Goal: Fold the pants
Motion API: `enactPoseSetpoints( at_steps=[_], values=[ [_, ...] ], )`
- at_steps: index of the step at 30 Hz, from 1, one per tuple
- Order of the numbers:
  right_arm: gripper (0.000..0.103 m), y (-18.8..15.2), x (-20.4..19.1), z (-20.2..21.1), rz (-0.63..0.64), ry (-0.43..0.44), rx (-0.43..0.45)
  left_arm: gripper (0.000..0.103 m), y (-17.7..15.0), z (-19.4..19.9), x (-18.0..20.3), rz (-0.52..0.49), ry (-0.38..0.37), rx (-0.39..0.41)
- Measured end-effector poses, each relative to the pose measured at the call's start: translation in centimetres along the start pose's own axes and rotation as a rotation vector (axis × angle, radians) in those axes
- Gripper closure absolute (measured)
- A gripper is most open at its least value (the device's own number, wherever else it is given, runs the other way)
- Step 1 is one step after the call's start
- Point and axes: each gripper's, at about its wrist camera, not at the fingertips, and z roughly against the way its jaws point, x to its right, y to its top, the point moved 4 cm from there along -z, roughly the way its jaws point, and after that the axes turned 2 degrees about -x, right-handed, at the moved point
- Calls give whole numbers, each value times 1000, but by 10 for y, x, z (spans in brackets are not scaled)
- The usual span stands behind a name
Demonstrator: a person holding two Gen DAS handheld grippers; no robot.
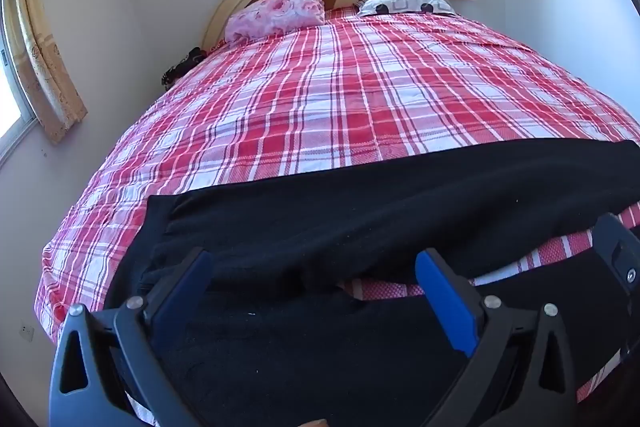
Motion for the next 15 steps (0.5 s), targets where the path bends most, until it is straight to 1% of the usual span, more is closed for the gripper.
enactPoseSetpoints(
  at_steps=[7,9,12,15],
  values=[
    [1,-1,0,1,-3,3,0,0,-4,2,1,-4,2,-13],
    [1,-1,0,1,-1,2,0,0,-4,0,2,0,-5,-27],
    [1,-1,-1,1,0,1,2,0,-2,-3,5,-1,-5,-27],
    [1,0,-1,1,1,1,1,0,-3,-5,1,8,-13,-32]
  ],
)
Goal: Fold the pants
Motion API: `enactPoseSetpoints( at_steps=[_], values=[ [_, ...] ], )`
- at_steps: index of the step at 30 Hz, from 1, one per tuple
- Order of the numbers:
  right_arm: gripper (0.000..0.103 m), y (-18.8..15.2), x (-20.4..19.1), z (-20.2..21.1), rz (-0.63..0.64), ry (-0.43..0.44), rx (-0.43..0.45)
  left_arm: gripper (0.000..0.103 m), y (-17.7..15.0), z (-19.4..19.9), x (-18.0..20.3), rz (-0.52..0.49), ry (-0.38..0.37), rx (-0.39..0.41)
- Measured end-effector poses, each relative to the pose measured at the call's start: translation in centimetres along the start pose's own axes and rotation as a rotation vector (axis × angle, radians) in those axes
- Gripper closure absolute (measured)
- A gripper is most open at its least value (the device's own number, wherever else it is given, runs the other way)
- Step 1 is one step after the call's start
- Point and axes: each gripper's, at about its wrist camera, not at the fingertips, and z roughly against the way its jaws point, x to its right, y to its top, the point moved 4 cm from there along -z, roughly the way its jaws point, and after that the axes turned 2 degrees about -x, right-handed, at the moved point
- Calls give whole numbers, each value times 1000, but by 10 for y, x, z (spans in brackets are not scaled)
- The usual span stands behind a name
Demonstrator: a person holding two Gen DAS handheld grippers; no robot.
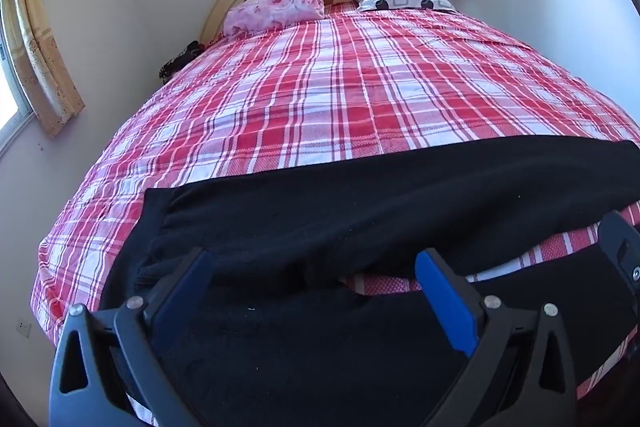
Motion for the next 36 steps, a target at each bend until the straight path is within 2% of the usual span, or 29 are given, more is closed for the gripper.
enactPoseSetpoints(
  at_steps=[16,24,36],
  values=[
    [1,-3,1,-1,-2,-2,-6,0,-4,-1,-4,3,-11,-12],
    [1,-2,5,-8,8,-63,-29,0,-6,1,0,-2,-16,-15],
    [1,-3,12,-10,1,-85,-50,0,-5,5,4,-20,-18,-9]
  ],
)
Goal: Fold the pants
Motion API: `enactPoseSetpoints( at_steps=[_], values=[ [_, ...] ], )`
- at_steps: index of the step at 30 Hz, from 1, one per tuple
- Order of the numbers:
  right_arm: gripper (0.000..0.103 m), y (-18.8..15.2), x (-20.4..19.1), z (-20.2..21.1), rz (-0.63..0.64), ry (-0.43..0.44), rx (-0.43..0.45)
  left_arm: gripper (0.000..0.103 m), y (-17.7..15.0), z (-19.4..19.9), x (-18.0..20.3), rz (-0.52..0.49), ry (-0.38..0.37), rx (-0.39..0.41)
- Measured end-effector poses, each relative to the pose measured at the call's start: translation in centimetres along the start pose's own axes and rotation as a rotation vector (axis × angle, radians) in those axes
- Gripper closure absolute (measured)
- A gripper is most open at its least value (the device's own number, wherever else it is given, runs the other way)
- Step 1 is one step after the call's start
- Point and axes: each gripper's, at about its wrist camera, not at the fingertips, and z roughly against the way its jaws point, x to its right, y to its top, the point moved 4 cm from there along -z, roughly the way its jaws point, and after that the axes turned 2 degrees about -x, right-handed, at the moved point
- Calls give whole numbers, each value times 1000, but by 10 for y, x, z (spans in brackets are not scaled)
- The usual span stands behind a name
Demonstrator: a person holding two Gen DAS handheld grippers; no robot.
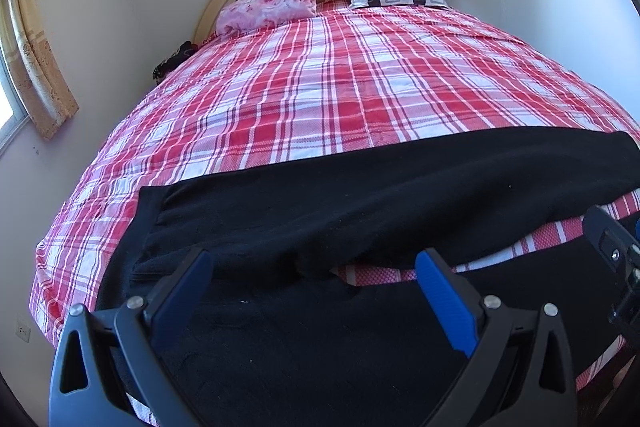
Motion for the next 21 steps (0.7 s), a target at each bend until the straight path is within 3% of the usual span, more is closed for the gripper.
enactPoseSetpoints(
  at_steps=[21],
  values=[
    [1,2,-10,-3,30,-12,-2,0,-1,-7,-12,17,-1,-14]
  ],
)
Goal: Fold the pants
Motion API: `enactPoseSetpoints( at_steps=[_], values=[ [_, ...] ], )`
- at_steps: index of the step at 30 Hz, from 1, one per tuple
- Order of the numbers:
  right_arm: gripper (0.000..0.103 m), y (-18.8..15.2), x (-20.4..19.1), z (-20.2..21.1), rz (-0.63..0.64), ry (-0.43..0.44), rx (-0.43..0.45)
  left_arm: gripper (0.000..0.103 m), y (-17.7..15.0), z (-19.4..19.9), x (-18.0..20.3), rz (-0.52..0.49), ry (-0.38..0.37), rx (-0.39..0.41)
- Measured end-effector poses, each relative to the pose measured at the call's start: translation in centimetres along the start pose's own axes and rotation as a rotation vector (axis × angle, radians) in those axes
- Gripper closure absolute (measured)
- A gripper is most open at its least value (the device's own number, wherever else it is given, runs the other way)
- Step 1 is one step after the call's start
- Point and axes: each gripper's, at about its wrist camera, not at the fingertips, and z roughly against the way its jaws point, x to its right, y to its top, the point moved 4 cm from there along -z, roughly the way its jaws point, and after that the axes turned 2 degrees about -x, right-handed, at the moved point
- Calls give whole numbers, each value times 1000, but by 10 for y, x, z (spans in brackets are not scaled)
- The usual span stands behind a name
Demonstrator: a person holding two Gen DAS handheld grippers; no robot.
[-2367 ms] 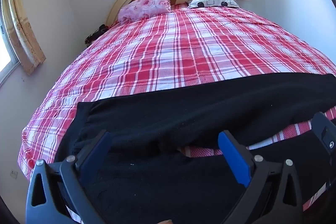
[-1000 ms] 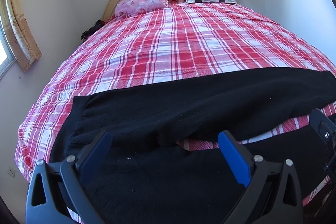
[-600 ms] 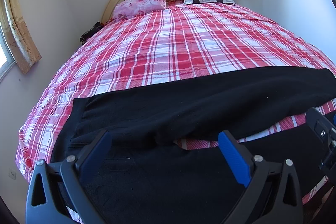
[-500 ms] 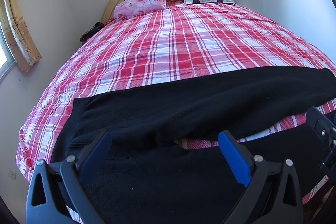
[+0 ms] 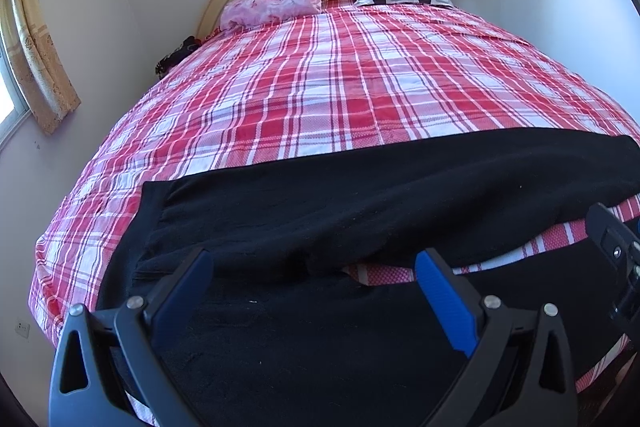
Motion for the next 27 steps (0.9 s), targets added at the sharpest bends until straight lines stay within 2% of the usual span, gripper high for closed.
enactPoseSetpoints(
  at_steps=[23,27],
  values=[
    [1,4,-12,-19,29,6,-29,0,-1,-19,-5,12,-8,-40],
    [1,5,-15,-20,42,19,-27,0,-1,-23,-15,15,-8,-53]
  ],
)
